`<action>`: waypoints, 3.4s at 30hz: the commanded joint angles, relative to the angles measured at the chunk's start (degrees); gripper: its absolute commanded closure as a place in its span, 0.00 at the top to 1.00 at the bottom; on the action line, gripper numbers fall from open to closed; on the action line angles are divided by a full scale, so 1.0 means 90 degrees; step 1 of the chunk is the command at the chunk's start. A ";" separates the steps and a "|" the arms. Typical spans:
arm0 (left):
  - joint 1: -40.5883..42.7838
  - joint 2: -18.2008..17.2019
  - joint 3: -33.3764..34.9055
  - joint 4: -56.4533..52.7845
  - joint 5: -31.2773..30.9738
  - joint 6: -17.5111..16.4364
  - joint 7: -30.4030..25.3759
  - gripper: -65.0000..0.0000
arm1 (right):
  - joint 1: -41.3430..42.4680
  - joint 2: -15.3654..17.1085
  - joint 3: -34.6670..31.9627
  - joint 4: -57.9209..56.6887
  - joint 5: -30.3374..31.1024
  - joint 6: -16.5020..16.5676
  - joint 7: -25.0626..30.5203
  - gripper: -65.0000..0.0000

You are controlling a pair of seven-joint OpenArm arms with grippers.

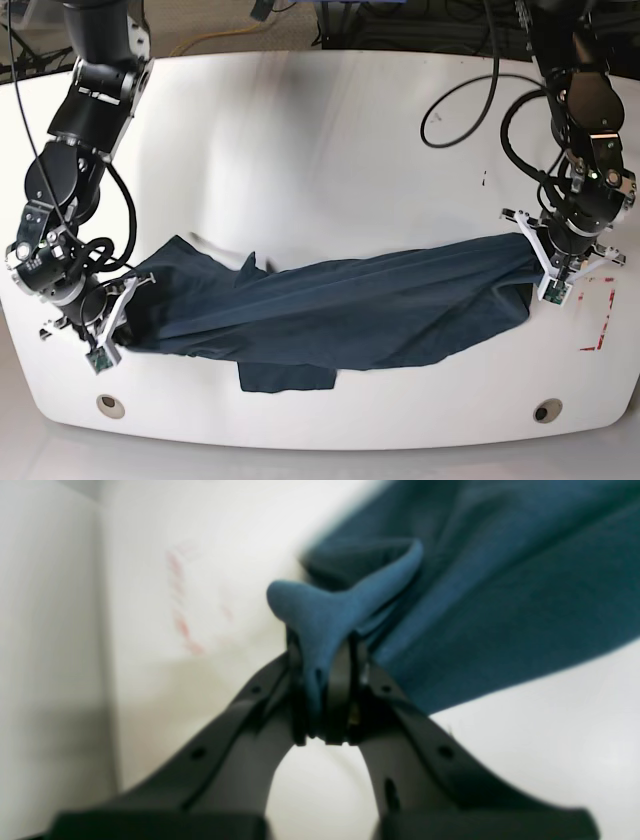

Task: Fold the T-shirt properly
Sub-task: 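Lift the shirt with both grippers and stretch it apart between them, then drag the shirt with both grippers toward the robot, laying it flat, then release with the left gripper and move it along the shirt side toward the hem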

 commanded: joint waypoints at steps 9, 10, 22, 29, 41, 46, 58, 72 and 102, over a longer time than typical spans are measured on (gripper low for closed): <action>0.1653 -0.0107 -0.0035 0.0107 0.0118 -0.0089 -0.0058 0.00 | -0.2031 -0.0463 0.0816 0.0681 -0.0051 -0.0059 -0.0238 0.00; 0.1761 -0.0117 -0.0035 0.0107 0.0128 -0.0089 -0.0058 0.00 | -0.2148 -0.0473 0.0855 0.0681 -0.0051 -0.0059 -0.0238 0.00; 0.2689 -0.0127 -0.0446 0.0107 0.0137 -0.0099 -0.0107 0.00 | -0.3447 -0.0893 0.1392 0.0662 -0.0041 -0.0059 -0.0228 0.00; 0.2874 -0.0127 -0.0455 0.0097 0.0147 -0.0099 -0.0107 0.00 | -0.3760 -0.1098 0.1773 0.0642 -0.0051 -0.0059 -0.0218 0.00; 0.2953 -0.0127 -0.0455 0.0107 0.0108 -0.0108 -0.0068 0.28 | -0.4004 -0.1098 0.1773 0.0672 -0.0051 -0.0059 -0.0218 0.00; 0.3089 -0.0127 -0.0485 0.0107 0.0098 -0.0753 -0.0068 0.74 | -0.4004 -0.1117 0.1763 0.0672 -0.0051 -0.0059 -0.0218 0.00; 0.3040 -0.0088 -0.2663 0.0068 -0.0029 -0.1862 -0.0068 0.79 | -0.3984 -0.1127 0.1754 0.0652 -0.0041 -0.0059 -0.0209 0.00; 0.1360 -0.0078 -0.3054 -0.0313 -0.0878 -0.1862 0.0313 0.79 | -0.3974 -0.1391 0.1744 0.0652 -0.0041 -0.0059 -0.0209 0.00; -0.0632 -0.0078 -0.1618 -0.4357 0.0010 -0.1862 -0.1552 0.79 | -0.3974 -0.1440 0.1744 0.0681 -0.0041 -0.0059 -0.0209 0.00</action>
